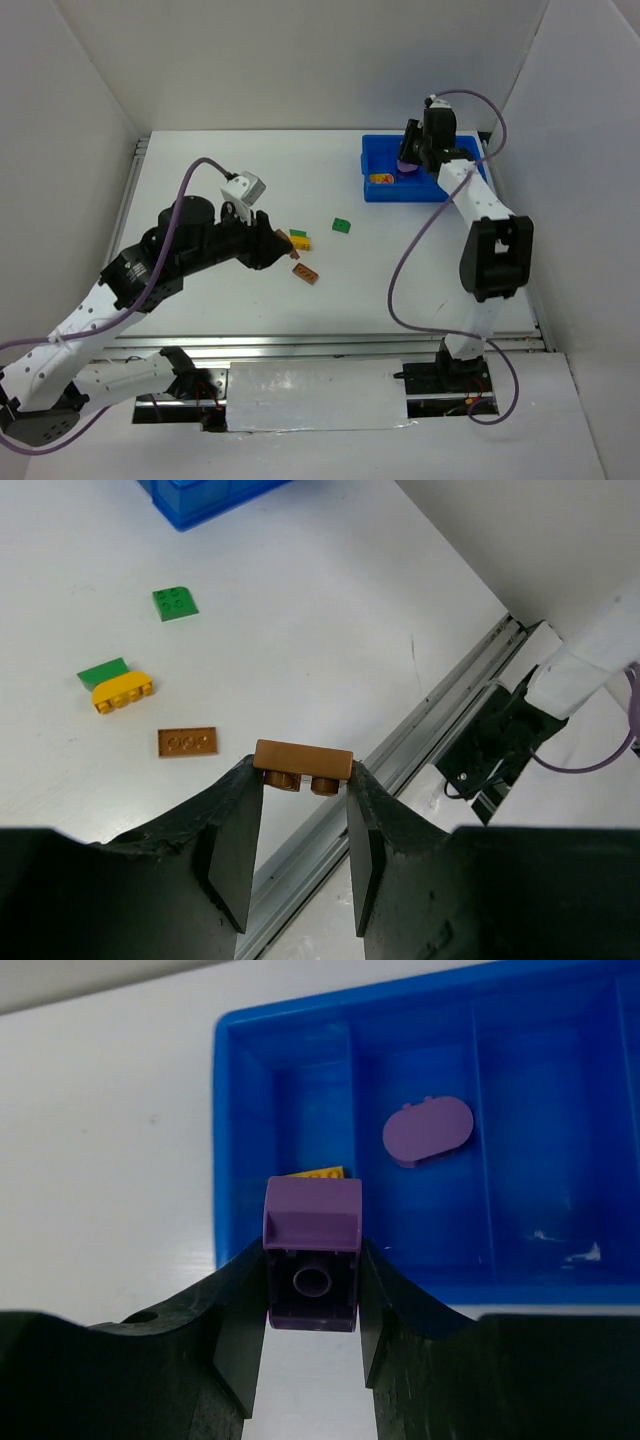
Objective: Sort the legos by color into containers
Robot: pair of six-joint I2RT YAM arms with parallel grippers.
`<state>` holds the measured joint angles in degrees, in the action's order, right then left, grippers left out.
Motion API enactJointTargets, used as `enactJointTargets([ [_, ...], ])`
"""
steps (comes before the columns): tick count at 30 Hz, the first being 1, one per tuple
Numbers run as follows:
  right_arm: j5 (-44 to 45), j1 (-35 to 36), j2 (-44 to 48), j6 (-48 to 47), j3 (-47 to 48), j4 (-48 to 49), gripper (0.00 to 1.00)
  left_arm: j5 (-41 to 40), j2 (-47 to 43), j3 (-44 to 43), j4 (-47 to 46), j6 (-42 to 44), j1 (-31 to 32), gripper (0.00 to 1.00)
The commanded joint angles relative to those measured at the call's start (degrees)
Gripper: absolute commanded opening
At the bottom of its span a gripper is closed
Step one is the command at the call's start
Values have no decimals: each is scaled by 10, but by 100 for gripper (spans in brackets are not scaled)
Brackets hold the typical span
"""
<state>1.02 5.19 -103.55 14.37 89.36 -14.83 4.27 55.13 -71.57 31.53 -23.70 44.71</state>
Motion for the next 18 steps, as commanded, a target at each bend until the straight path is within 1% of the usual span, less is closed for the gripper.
enactJointTargets([
  [1,-3,-29,-70,-18,105,-26,0,-15,-42,10,-1,25,-2,0],
  [2,-21,-33,-86,-15,140,-31,0,-9,-56,26,-15,28,-2,0],
  [4,-31,-39,-118,-18,164,-42,0,7,-67,37,-25,34,-2,0],
  [8,-15,-39,-162,-17,223,-53,0,23,-67,54,-35,30,-3,0],
  [11,-16,-39,-210,-19,271,-81,1,33,-60,62,-31,23,-3,0],
  [12,-19,-39,-224,-19,276,-88,4,35,-59,64,-34,22,-3,0],
  [16,-22,-39,-228,-8,263,-73,6,37,-61,62,-38,23,-3,0],
  [18,-21,-39,-225,-6,258,-67,11,38,-62,63,-38,23,-3,0],
])
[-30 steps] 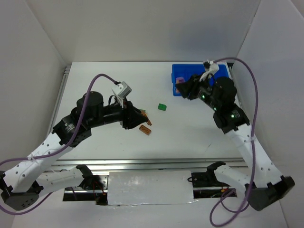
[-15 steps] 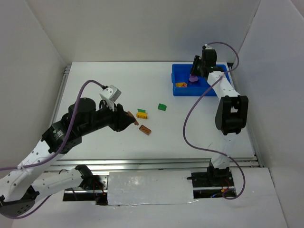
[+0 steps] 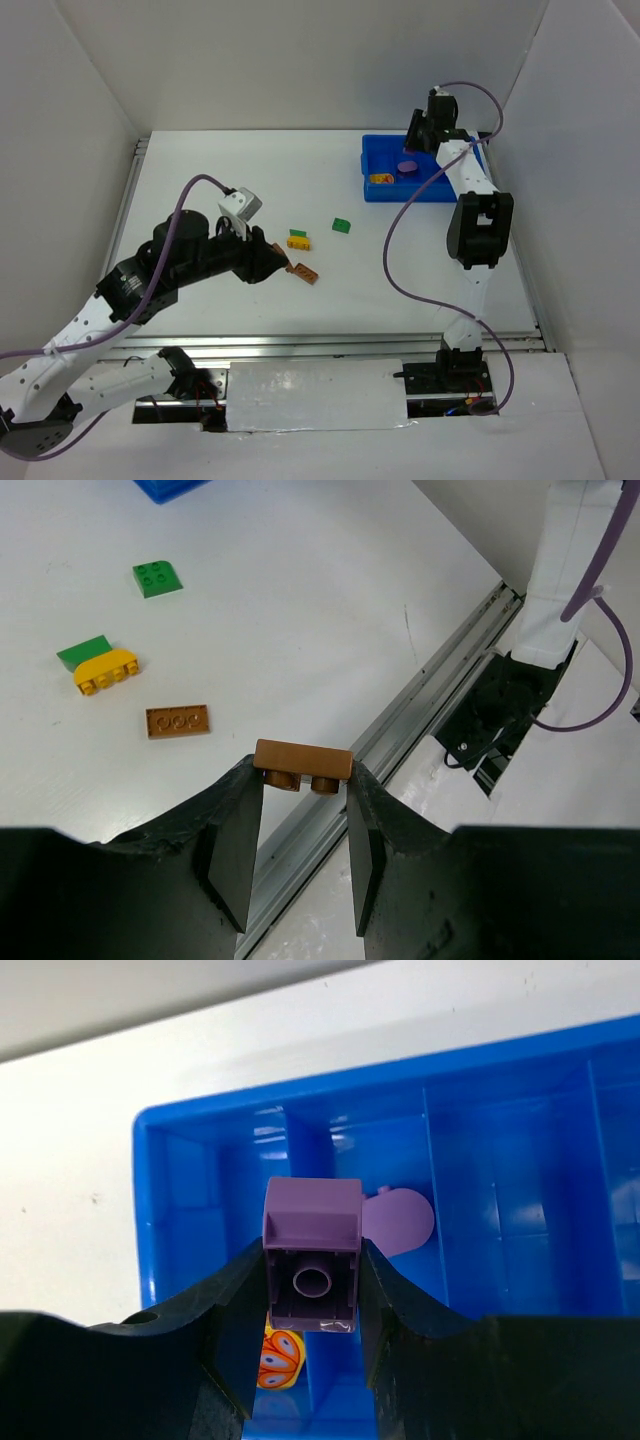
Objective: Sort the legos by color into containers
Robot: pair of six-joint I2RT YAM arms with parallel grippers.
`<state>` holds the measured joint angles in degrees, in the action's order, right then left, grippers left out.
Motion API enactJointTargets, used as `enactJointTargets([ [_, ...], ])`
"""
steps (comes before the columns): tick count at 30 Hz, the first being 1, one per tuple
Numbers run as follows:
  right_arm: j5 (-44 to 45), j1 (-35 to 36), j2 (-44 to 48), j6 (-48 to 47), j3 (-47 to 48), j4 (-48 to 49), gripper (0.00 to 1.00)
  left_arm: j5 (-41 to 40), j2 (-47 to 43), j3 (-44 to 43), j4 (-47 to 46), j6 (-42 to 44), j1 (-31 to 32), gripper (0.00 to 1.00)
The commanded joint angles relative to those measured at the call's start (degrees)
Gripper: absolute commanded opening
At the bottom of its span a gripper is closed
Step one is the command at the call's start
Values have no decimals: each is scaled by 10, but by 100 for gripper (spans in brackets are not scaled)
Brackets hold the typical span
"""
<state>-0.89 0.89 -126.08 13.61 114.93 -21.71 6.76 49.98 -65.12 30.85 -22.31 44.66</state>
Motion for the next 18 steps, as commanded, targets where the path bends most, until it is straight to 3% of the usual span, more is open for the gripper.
enactJointTargets([
  [1,1,4,2,3,-2,4,12,15,-10,-1,-32,9,-2,0],
  [3,5,4,11,3,-10,12,23,23,-11,3,-33,6,-3,0],
  [4,1,4,15,1,-16,18,35,26,-11,7,-39,5,-3,0],
  [6,-7,4,25,5,-29,25,74,31,-11,9,-41,3,-3,0],
  [9,-21,4,33,7,-21,19,83,27,-8,8,-41,1,-3,0],
  [14,-46,4,78,20,-24,7,85,23,-10,9,-45,-5,-3,0],
  [17,-122,4,165,38,-117,46,85,31,-8,7,-63,-12,-3,0],
  [18,-213,4,218,41,-145,69,85,35,-5,1,-70,-15,-4,0],
])
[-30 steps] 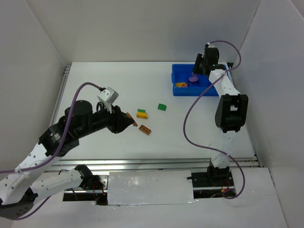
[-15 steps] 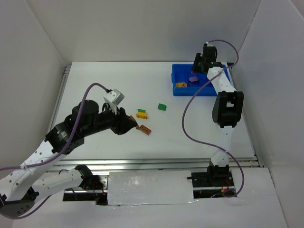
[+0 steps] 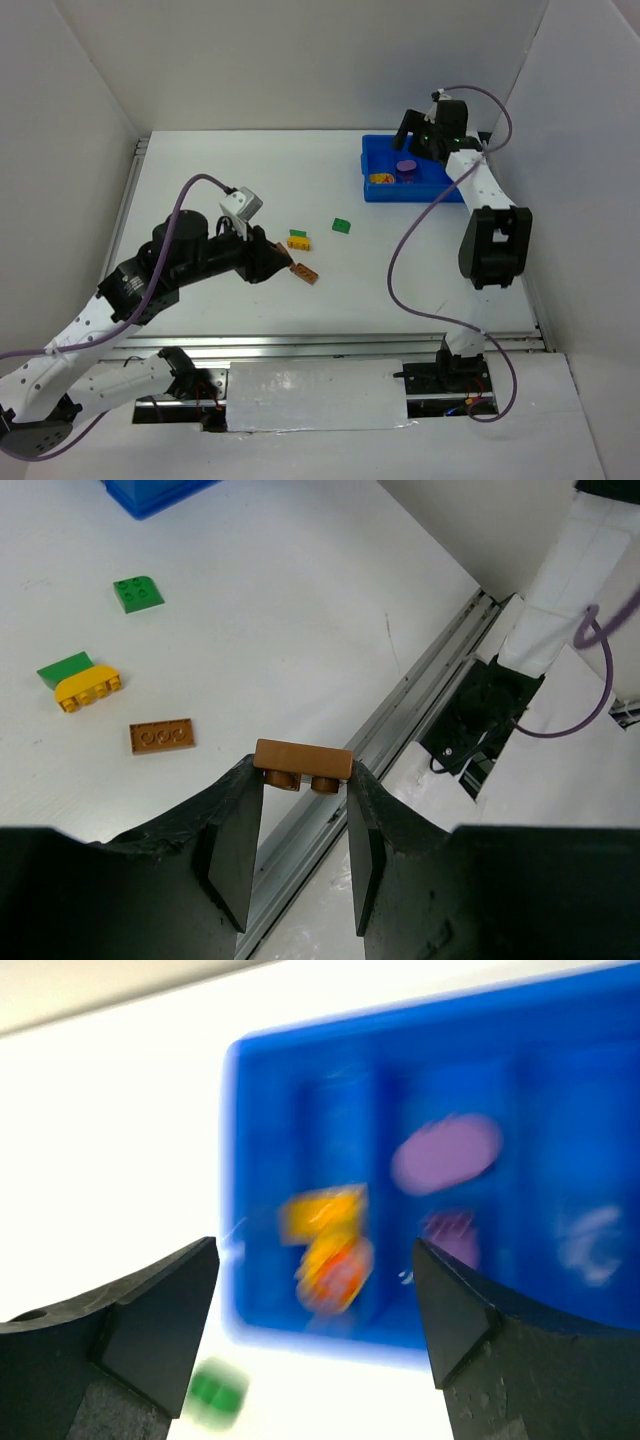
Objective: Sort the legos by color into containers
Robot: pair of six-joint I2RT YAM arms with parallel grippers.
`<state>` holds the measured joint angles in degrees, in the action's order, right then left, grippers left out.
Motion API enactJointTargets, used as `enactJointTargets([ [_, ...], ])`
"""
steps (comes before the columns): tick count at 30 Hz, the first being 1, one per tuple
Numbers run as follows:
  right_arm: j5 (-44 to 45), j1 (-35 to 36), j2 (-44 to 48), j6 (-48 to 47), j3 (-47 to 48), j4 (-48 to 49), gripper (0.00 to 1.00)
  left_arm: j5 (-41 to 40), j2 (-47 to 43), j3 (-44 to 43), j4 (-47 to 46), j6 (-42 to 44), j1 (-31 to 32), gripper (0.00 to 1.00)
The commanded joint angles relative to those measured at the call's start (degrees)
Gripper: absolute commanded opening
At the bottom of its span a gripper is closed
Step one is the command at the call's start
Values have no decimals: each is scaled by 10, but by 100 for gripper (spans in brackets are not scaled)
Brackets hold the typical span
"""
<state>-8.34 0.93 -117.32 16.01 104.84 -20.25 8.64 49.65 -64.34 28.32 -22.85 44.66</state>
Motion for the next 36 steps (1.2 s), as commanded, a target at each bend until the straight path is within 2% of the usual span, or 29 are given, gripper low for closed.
enactJointTargets([
  [1,-187,4,157,23,-104,67,85,22,5,-11,-48,-12,-5,0],
  [3,-294,4,251,44,-176,130,85,22,11,-23,-65,-24,-8,0],
  [4,-385,6,283,87,-262,170,85,19,15,-26,-71,-29,-9,0],
  [5,-431,7,319,116,-304,207,85,24,18,-31,-80,-39,-12,0],
  [6,-473,11,383,145,-348,311,84,29,20,-42,-89,-41,-14,0],
  [7,-536,25,412,208,-424,365,85,33,26,-49,-105,-47,-16,0],
  [9,-568,42,495,257,-479,469,86,47,33,-72,-118,-65,-20,0],
  [10,-579,54,517,275,-508,481,87,50,41,-79,-127,-73,-22,0],
  [12,-574,109,566,236,-516,457,88,77,50,-95,-136,-94,-24,0],
  [13,-564,150,577,203,-504,371,88,90,57,-97,-154,-108,-27,0],
  [16,-565,185,579,154,-484,319,87,157,59,-89,-193,-123,-27,0],
  [17,-585,190,585,176,-493,379,85,174,59,-84,-223,-133,-27,0],
  [20,-614,194,599,261,-523,480,82,231,59,-76,-257,-148,-28,0],
  [23,-608,219,607,240,-506,456,82,255,62,-78,-260,-156,-28,0],
  [24,-594,228,607,197,-496,395,82,260,64,-79,-260,-157,-27,0],
  [25,-587,246,604,187,-480,377,82,264,65,-79,-261,-158,-28,0],
  [32,-610,288,601,240,-484,472,84,250,80,-96,-203,-138,-27,0],
  [36,-621,298,605,240,-475,476,85,256,91,-94,-201,-142,-27,0],
])
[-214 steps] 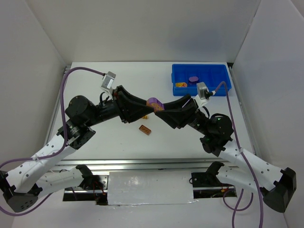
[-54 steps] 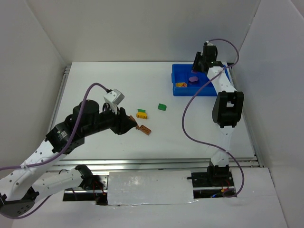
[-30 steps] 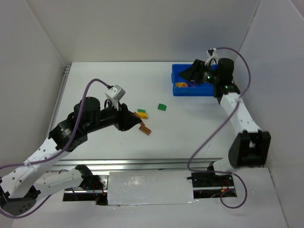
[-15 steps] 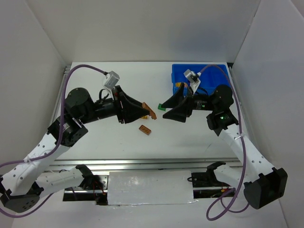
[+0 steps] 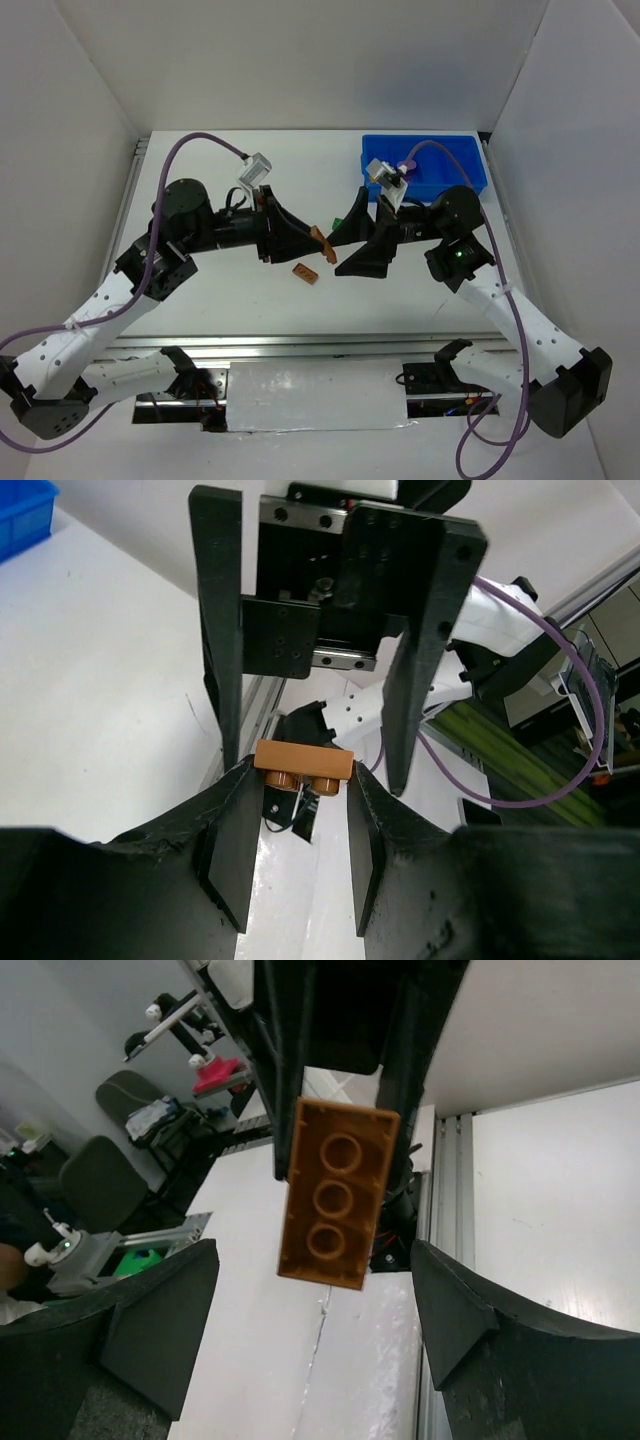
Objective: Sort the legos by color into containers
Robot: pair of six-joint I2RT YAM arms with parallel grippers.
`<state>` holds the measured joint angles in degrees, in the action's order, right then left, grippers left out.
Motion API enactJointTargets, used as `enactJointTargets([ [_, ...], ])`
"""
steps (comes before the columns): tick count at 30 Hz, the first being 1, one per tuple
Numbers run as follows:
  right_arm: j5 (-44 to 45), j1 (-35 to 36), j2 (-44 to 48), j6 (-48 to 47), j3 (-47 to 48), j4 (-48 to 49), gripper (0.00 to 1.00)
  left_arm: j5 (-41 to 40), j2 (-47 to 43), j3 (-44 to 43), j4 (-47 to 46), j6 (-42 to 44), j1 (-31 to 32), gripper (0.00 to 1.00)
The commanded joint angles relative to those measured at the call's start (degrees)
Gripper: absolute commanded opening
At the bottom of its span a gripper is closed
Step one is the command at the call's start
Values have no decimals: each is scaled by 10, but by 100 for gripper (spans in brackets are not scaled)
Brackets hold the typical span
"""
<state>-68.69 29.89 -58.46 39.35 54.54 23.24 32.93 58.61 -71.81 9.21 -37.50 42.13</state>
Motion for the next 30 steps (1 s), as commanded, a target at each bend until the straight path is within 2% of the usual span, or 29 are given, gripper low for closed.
enactJointTargets([
  [1,-8,15,14,1,33,21,85,15,3,-18,-11,4,-2,0],
  [5,26,27,2,-51,64,-48,79,25,13,-16,-15,1,-2,0],
  [6,32,29,-3,-59,67,-62,72,24,13,-16,-14,3,-2,0],
  [8,38,31,-9,-67,72,-80,67,23,13,-16,-10,6,-2,0],
  [12,51,39,-24,-74,83,-94,46,21,15,-22,3,22,-2,0],
  [14,59,45,-27,-86,92,-115,39,18,15,-26,8,26,-2,0],
  [16,59,46,-31,-89,94,-121,26,14,13,-29,12,31,-2,0],
  [17,58,46,-32,-88,93,-119,11,14,12,-29,12,34,-2,0],
  [18,60,47,-32,-86,93,-120,4,15,11,-30,13,41,-2,0],
  [19,60,48,-32,-85,91,-118,0,14,10,-32,16,44,-2,5],
  [21,70,48,-33,-85,88,-119,0,0,5,-31,17,46,-2,21],
  [22,74,48,-34,-89,84,-121,0,-15,4,-32,19,47,-2,55],
  [23,78,48,-35,-91,81,-123,0,-26,0,-32,22,48,-2,81],
  [24,81,48,-39,-95,78,-124,0,-36,-2,-33,25,47,-2,99],
  [28,114,45,-59,-143,75,-168,0,-113,-13,-53,47,45,-3,100],
  [30,131,41,-72,-158,74,-192,0,-191,-17,-68,64,42,-2,99],
])
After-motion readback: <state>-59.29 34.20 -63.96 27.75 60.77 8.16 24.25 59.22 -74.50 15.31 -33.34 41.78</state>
